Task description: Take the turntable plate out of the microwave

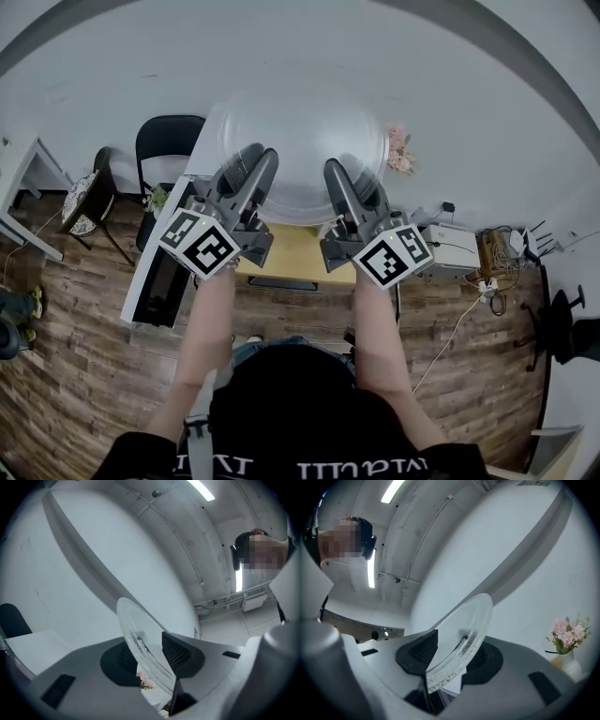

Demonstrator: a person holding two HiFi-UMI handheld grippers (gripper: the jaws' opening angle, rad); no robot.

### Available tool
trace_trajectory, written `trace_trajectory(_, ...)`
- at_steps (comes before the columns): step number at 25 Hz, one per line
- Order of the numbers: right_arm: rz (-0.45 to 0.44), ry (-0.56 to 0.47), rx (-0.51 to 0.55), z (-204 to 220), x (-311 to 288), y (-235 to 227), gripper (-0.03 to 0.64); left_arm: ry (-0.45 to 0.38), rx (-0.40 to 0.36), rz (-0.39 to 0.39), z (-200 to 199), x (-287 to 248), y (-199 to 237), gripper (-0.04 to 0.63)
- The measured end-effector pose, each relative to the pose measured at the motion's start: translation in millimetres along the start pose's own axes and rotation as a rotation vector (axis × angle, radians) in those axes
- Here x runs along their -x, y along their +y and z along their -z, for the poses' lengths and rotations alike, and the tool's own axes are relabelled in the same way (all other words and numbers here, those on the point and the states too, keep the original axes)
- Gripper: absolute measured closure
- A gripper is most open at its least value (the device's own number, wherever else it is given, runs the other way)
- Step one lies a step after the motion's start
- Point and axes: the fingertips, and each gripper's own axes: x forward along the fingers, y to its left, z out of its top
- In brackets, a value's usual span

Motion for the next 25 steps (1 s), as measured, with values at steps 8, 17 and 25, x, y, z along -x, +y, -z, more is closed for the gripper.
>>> trace_trajectory(8, -0.003, -0.035, 0.079, -12.8, -2.7, 4.7, 0.453, 0.0, -0.065, 0.032, -7.0, -8.6, -5.9, 0.446)
trace_trajectory(17, -0.032, -0.054, 0.165, -21.3, -8.3, 16.0, 0.448, -0.012, -0.09, 0.049, -18.8, -8.8, -9.4, 0.44)
trace_trajectory(25, -0.033, -0.068, 0.2, -24.5, -7.8, 19.4, 0.446, -0.008, -0.088, 0.051, -21.0, -9.7, -11.2, 0.436)
